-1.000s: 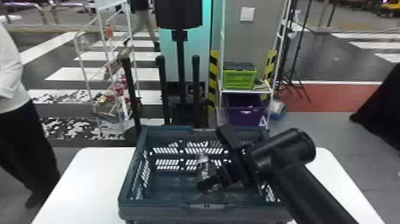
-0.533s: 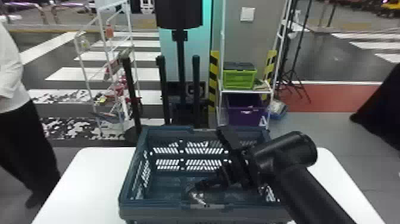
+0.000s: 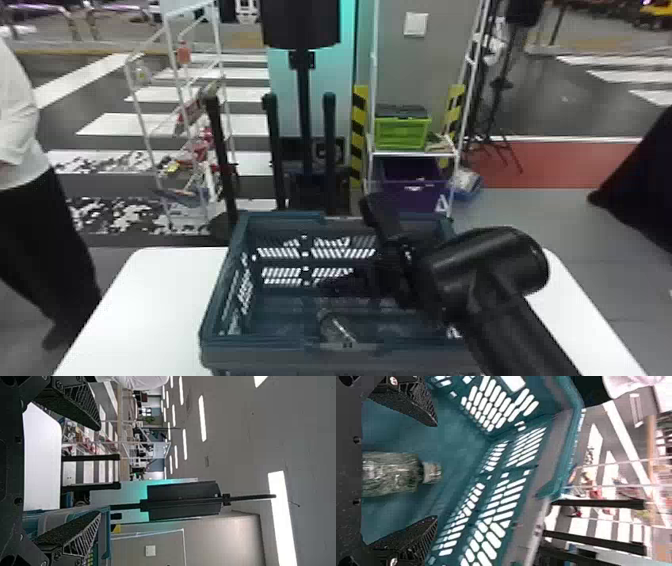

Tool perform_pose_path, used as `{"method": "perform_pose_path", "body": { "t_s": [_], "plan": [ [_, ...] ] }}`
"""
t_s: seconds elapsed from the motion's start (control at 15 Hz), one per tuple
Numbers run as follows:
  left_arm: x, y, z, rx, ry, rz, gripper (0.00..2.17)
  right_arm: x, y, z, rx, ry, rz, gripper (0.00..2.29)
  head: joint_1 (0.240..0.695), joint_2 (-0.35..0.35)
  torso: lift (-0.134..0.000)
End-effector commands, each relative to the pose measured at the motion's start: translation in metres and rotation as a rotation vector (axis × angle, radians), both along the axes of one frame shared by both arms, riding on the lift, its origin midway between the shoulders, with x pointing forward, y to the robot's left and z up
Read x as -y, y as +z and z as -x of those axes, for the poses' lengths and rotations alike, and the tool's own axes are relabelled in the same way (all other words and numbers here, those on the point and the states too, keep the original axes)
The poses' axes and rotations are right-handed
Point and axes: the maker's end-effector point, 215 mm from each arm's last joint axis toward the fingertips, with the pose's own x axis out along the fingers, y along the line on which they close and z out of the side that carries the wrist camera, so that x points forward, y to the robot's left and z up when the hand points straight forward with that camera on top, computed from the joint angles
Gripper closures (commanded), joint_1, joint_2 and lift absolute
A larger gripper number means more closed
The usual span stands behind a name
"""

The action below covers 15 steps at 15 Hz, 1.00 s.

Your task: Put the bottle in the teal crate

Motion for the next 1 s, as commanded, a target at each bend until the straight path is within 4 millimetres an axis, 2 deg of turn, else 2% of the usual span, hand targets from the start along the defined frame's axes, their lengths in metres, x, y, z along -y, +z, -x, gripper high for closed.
{"method": "perform_pose_path", "body": {
  "t_s": [0.0,0.13,0.2,0.33,0.47,0.53,0.67,0.93],
  "plan": [
    [0.000,0.001,-0.001,0.002,0.000,0.000,0.14,-0.012,0.024,0.012,0.061,0.007,-0.036,0.08,0.499,0.000,0.000],
    [-0.001,0.001,-0.001,0.006,0.002,0.001,0.14,0.001,0.034,0.025,0.116,-0.010,-0.030,0.08,0.499,0.000,0.000],
    [-0.003,0.001,0.000,0.004,0.005,-0.001,0.14,0.020,0.036,0.030,0.144,-0.040,-0.026,0.08,0.499,0.000,0.000],
    [-0.003,0.000,-0.001,0.003,0.006,-0.001,0.14,0.038,0.056,0.042,0.252,-0.059,-0.056,0.08,0.499,0.000,0.000],
    [-0.002,0.002,-0.003,0.009,0.003,-0.003,0.14,0.065,0.065,0.057,0.340,-0.100,-0.062,0.08,0.499,0.000,0.000],
    [-0.001,0.003,-0.004,0.010,0.003,-0.002,0.14,0.076,0.078,0.065,0.408,-0.115,-0.085,0.08,0.499,0.000,0.000],
    [0.001,0.007,-0.005,0.017,0.000,0.000,0.14,0.096,0.099,0.085,0.518,-0.147,-0.120,0.08,0.499,0.000,0.000],
    [0.007,0.006,-0.007,0.015,-0.005,0.003,0.14,0.137,0.115,0.144,0.669,-0.246,-0.146,0.08,0.499,0.000,0.000]
  ]
}}
